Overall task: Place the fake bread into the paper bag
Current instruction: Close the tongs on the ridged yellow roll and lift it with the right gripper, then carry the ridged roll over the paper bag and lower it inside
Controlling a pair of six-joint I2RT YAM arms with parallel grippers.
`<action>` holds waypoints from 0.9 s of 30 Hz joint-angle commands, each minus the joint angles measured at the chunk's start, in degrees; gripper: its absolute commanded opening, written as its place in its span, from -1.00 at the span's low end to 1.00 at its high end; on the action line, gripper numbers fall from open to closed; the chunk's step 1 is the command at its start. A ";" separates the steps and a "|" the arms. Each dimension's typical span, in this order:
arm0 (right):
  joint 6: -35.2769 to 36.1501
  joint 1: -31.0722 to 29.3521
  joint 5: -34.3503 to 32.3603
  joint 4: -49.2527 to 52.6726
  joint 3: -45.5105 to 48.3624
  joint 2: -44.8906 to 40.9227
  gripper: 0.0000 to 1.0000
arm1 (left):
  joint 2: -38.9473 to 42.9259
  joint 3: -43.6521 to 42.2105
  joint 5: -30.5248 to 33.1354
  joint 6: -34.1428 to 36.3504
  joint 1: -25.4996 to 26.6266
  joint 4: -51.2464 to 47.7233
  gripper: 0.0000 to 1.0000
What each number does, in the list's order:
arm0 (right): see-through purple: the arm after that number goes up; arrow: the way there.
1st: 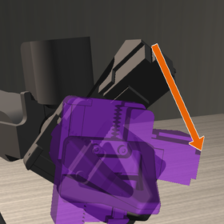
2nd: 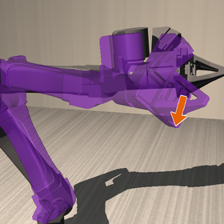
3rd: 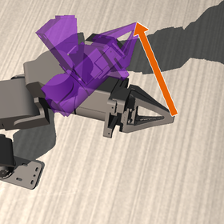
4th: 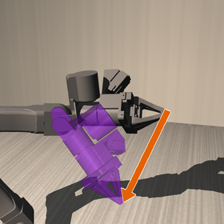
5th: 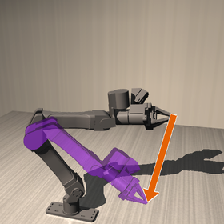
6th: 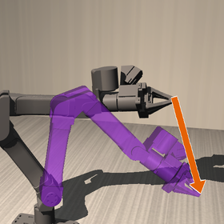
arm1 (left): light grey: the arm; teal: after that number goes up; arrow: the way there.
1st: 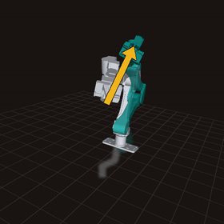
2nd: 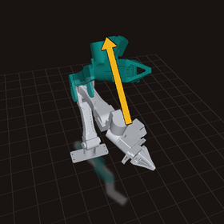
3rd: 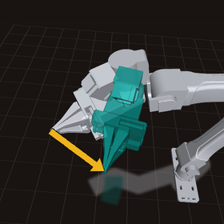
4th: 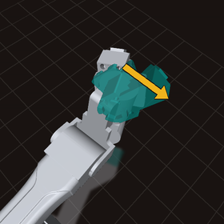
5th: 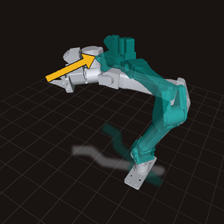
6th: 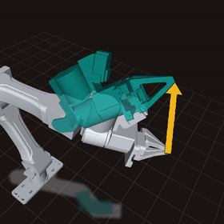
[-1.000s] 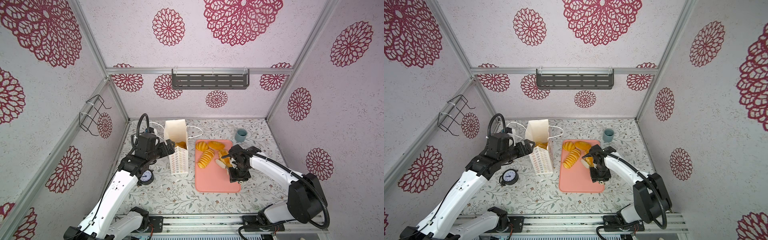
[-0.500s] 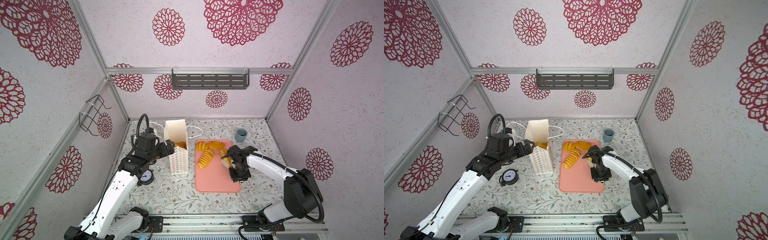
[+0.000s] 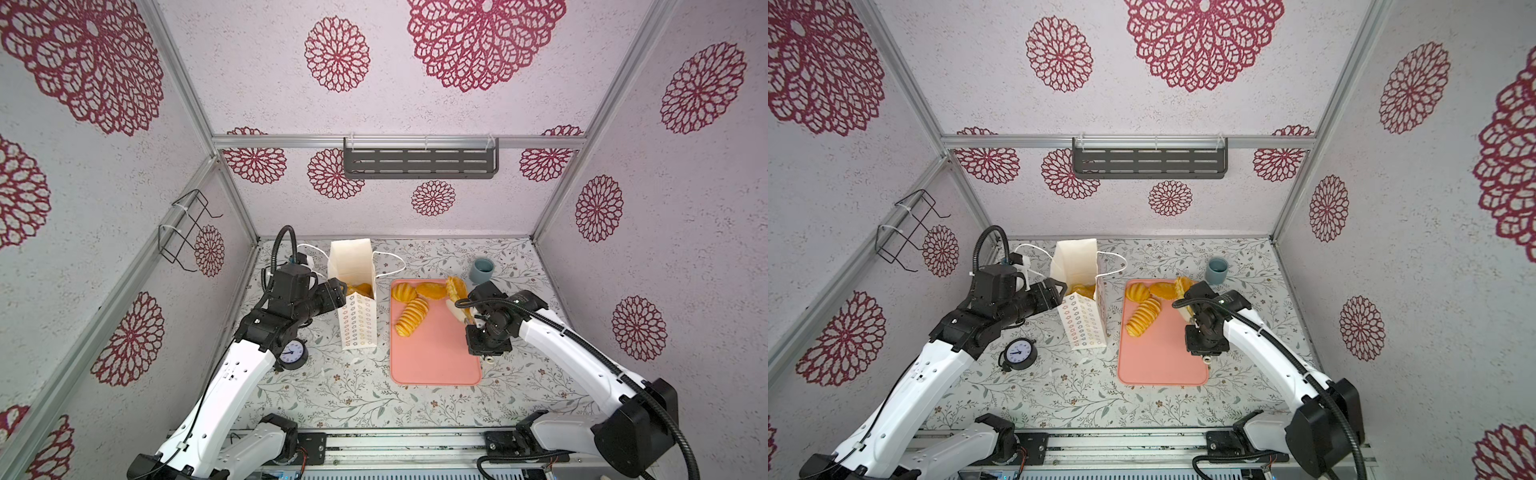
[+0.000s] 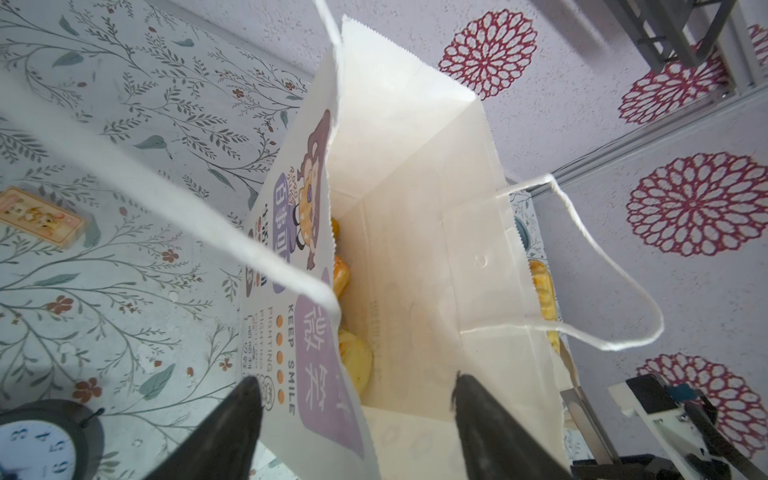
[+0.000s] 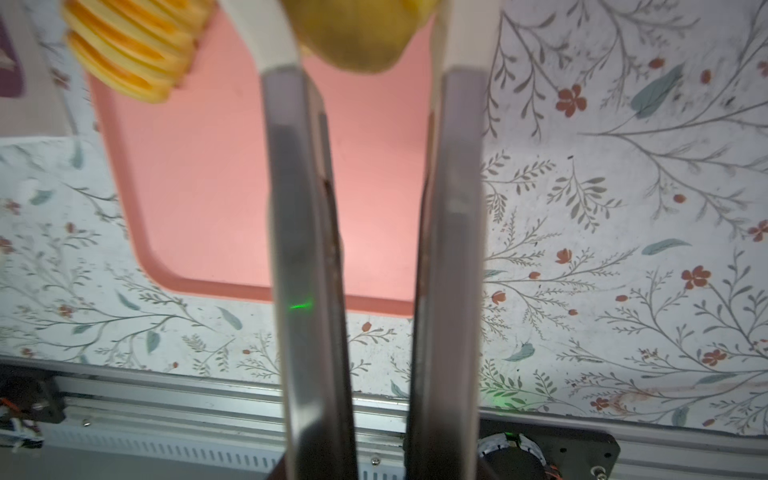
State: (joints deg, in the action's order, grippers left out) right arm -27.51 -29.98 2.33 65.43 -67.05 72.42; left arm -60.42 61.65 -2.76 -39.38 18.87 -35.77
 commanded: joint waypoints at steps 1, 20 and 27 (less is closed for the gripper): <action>-1.65 -0.75 0.35 1.27 -8.49 -3.42 -0.66 | -0.16 2.03 0.00 -0.04 -0.60 -0.63 0.24; -1.06 -21.71 1.14 -1.91 -53.75 22.12 -0.70 | -2.12 2.42 0.79 -1.73 -0.59 -1.37 -0.46; -0.61 -23.92 1.01 -0.84 -57.50 27.22 -0.67 | -2.03 2.47 0.83 -2.20 -0.59 -0.92 -0.70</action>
State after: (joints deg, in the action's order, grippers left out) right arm -28.51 -53.63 3.86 65.28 -121.60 101.32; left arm -62.65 62.98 -2.26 -41.21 18.83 -37.36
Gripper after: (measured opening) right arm 0.290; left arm 0.156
